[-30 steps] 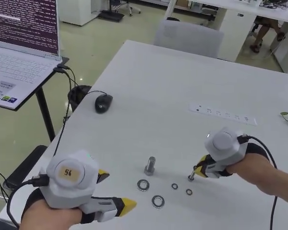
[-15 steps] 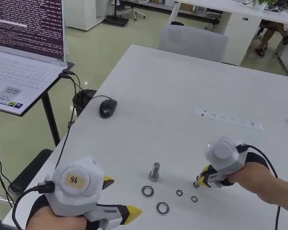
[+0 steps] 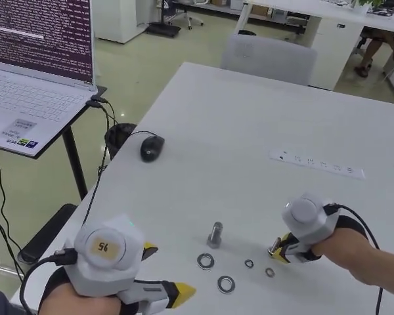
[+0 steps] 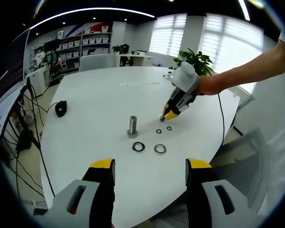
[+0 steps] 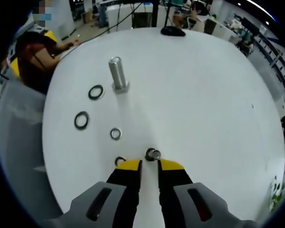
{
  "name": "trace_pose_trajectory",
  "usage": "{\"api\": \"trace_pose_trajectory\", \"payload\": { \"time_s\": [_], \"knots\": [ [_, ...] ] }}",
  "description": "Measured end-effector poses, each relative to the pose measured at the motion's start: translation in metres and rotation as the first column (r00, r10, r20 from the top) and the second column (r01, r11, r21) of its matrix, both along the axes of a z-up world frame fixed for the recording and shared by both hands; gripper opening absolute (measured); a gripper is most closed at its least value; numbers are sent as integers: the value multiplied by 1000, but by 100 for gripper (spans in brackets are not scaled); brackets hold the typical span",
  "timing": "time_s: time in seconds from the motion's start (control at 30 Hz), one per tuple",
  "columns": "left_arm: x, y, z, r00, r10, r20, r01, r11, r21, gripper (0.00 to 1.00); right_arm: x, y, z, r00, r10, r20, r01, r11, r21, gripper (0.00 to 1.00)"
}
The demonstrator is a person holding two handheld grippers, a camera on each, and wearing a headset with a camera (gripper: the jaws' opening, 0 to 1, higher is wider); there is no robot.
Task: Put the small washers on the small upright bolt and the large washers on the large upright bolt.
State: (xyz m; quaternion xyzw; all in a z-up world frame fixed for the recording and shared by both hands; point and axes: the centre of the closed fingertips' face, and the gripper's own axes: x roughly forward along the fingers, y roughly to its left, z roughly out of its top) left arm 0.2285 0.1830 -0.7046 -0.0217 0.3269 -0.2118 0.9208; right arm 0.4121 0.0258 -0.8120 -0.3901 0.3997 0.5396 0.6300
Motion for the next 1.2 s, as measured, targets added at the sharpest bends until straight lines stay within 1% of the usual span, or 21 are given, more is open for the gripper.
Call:
{"api": "trace_pose_trajectory", "payload": {
  "time_s": [0.13, 0.27, 0.37, 0.4, 0.5, 0.67, 0.7, 0.77, 0.8, 0.87, 0.9, 1.0, 1.1, 1.2],
  "knots": [
    [-1, -2, 0, 1000, -1, 2, 1, 1000, -1, 59, -7, -11, -4, 999, -31, -25, 31, 1000, 1, 14],
    [-1, -4, -1, 1000, -4, 2, 4, 1000, -3, 59, -17, -18, -8, 999, -28, -40, 28, 1000, 0, 14],
    [-2, -6, 0, 1000, -7, 5, 7, 1000, -3, 59, -27, -16, -8, 999, -3, -50, 5, 1000, 21, 14],
    [-2, -7, 1, 1000, -8, 5, 8, 1000, -3, 59, -32, -13, -8, 998, 16, -55, -14, 999, 30, 15],
    [-3, -7, 1, 1000, -11, 4, 11, 1000, -1, 59, -40, -6, -10, 997, 60, -49, -58, 998, 38, 15],
    [-5, -7, 1, 1000, -11, 5, 11, 1000, 3, 59, -45, 0, -14, 994, 108, -32, -107, 994, 13, 16],
    [-5, -7, 1, 1000, -9, 4, 9, 1000, 4, 59, -44, 4, -13, 993, 119, -22, -118, 993, 19, 16],
    [-6, -7, 1, 1000, -8, 2, 8, 1000, 4, 59, -43, 6, -13, 991, 130, -16, -129, 992, 13, 16],
    [-6, -7, 0, 1000, -7, 2, 7, 1000, 5, 59, -42, 7, -13, 992, 128, -18, -128, 992, 14, 17],
    [-7, -8, 0, 1000, -7, 1, 7, 1000, 3, 59, -43, 8, -13, 993, 108, -45, -108, 994, 19, 16],
    [-7, -9, 0, 1000, -7, 1, 7, 1000, 3, 59, -43, 7, -12, 993, 104, -47, -104, 994, 19, 16],
    [-7, -12, 0, 1000, -8, 2, 8, 1000, -2, 59, -43, 6, -13, 992, 116, -45, -115, 993, 27, 16],
    [-4, -17, 0, 1000, -13, 5, 13, 1000, -5, 59, -43, 6, -13, 993, 105, -48, -103, 994, 32, 15],
    [-2, -21, 1, 1000, -20, 7, 20, 1000, -7, 59, -43, 6, -14, 995, 96, -34, -95, 995, 31, 15]
  ]
}}
